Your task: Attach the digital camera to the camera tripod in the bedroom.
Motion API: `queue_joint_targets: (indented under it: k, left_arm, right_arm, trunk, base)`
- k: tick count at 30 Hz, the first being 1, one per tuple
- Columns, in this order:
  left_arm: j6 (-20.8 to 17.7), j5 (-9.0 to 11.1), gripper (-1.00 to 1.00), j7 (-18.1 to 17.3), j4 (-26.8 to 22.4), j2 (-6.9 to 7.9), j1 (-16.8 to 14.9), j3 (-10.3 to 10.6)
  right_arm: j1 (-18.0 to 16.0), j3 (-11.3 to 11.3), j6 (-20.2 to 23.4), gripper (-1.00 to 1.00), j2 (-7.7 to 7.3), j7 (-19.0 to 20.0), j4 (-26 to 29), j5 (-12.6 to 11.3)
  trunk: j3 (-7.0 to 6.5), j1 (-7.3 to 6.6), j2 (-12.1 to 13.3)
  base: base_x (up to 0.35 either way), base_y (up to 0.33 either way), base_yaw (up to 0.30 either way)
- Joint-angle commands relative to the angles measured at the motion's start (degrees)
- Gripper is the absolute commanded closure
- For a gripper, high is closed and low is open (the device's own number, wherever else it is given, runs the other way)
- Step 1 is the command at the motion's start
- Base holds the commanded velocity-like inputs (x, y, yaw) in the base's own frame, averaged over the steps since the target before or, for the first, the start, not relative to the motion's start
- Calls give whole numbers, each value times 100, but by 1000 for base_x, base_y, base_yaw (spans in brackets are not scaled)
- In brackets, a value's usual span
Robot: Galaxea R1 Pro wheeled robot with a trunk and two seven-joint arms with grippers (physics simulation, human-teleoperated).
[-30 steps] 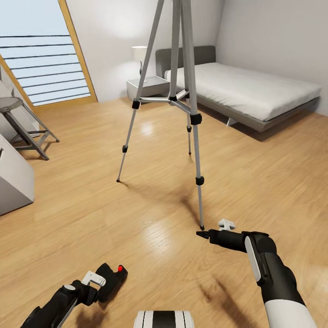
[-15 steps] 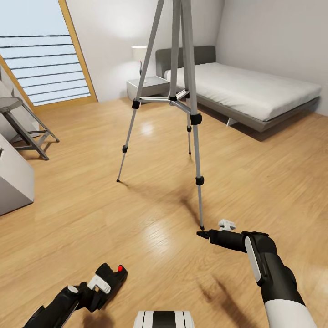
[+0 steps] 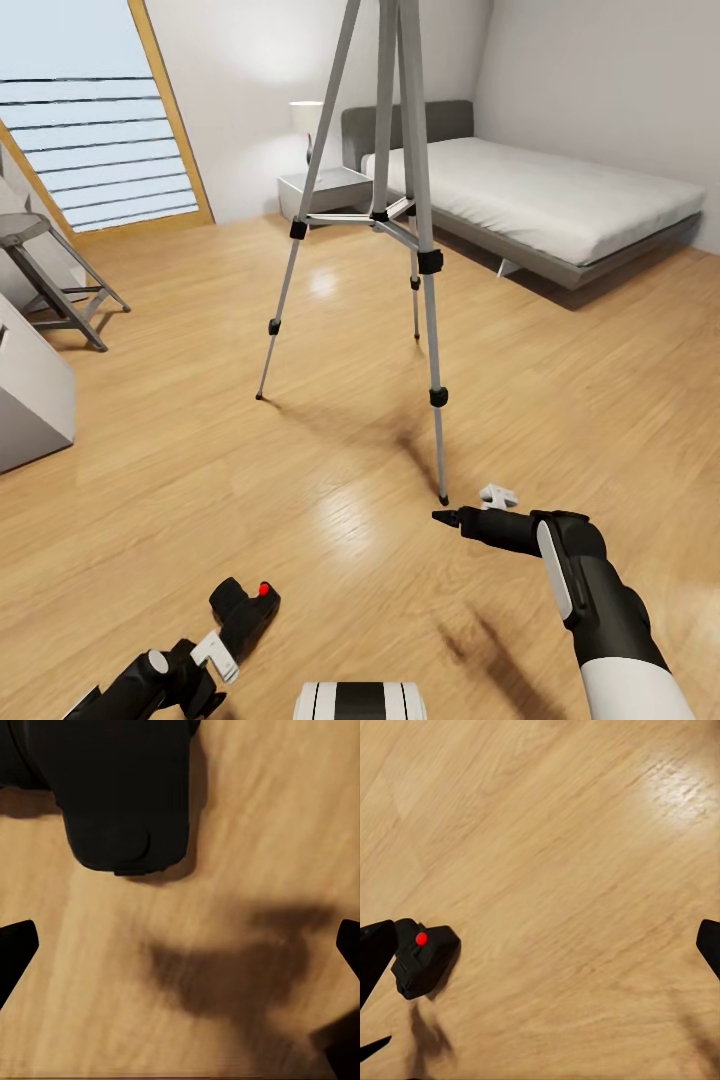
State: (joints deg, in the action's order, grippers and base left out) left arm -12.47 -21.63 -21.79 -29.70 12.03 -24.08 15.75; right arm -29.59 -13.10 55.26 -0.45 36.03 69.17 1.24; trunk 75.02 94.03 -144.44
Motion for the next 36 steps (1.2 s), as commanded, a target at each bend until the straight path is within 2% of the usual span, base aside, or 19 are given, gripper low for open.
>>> queue_joint_targets:
  k: [1, 15, 19, 31, 36]
  left_arm:
    - [-21, -57, -100, -24, -9, 4, 0, 14]
    - [-3, -75, -100, -1, 28, -22, 0, 8]
    - [-1, -14, -100, -2, -22, -46, 0, -33]
    - [-20, 324, -100, -18, -155, -39, 0, -215]
    - [-29, 377, -100, -31, -320, -30, 0, -229]
  right_arm:
    - [-3, -8, 29, -100, 1, 27, 3, 15]
    - [-3, -4, 9, -100, 5, 27, 0, 81]
    - [-3, 0, -12, -100, 9, 27, 0, 171]
    - [-3, 1, -17, -100, 10, 25, 0, 181]
    - [-3, 1, -21, -100, 10, 20, 0, 177]
  trunk:
    - [4, -1, -2]
    - [4, -1, -2]
    - [4, -1, -2]
    - [4, -1, -2]
    - [4, -1, -2]
  base:
    - [0, 0, 0]
    - [0, 0, 0]
    - [0, 0, 0]
    - [0, 0, 0]
    - [0, 0, 0]
